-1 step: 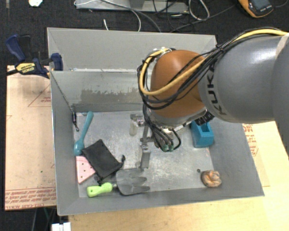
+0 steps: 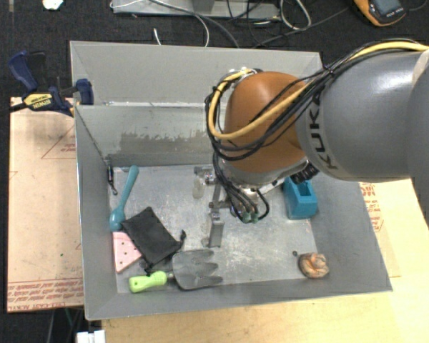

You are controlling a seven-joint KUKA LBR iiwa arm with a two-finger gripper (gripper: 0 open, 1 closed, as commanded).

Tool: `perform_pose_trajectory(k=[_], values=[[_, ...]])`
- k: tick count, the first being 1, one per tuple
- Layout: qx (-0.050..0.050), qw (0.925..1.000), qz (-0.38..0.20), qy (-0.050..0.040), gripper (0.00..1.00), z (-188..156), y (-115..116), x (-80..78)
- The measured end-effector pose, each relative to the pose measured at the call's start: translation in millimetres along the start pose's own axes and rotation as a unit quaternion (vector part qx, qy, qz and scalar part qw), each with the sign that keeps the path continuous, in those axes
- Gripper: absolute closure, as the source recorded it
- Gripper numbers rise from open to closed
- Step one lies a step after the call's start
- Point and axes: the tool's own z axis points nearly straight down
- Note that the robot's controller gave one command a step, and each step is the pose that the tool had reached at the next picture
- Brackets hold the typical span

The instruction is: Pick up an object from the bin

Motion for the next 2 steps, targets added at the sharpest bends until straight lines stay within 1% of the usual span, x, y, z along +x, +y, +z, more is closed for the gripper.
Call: perform_pose_trajectory(k=[1, 2], values=[[-0.001, 0.9995, 0.033, -0.0021, 0.0, 52, 8, -1.6], [-0.001, 1.0, -0.006, -0.0036, 0.0, 98, 34, 44.4]])
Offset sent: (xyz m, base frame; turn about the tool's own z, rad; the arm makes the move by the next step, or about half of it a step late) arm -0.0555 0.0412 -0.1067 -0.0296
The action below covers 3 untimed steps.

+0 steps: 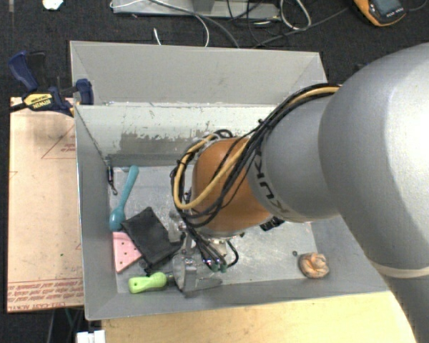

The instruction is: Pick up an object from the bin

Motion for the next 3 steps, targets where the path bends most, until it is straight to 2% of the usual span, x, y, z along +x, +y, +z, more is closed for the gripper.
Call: perform_pose_trajectory(k=[1, 2, 3], values=[[0.0, 0.9998, 0.017, 0.0006, 0.0, 13, 18, 3.3], [-0.001, 0.9999, 0.013, -0.0024, 0.0, 13, 22, 5.7], [-0.001, 1.0, -0.005, -0.0002, 1.0, -18, -42, 12.4]])
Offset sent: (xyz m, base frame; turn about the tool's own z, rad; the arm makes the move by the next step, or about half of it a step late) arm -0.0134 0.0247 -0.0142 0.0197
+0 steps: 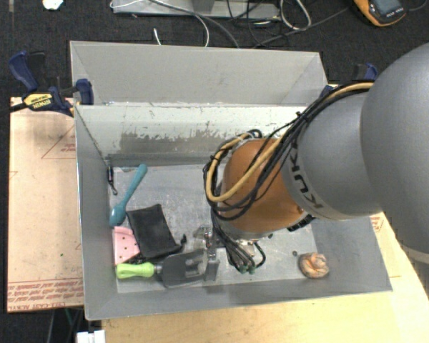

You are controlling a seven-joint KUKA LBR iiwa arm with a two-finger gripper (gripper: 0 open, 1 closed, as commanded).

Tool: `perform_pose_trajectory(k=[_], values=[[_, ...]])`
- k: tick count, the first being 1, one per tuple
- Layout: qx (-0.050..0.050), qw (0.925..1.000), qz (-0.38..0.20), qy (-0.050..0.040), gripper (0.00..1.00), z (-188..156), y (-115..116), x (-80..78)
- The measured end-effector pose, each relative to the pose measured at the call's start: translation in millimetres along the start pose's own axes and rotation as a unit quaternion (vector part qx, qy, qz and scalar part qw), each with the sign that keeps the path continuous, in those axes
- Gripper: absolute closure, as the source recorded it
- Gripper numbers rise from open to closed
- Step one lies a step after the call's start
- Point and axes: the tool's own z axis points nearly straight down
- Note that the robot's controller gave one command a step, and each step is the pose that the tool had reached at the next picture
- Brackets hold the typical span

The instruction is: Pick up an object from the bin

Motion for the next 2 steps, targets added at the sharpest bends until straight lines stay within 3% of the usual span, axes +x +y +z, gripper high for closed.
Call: perform_pose_trajectory(k=[1, 2], values=[[0.0, 1.0, 0.0, 0.0, 1.0, 0, 0, 0.0], [0.0, 0.9999, -0.016, 0.0016, 1.0, -72, -2, -14.4]])
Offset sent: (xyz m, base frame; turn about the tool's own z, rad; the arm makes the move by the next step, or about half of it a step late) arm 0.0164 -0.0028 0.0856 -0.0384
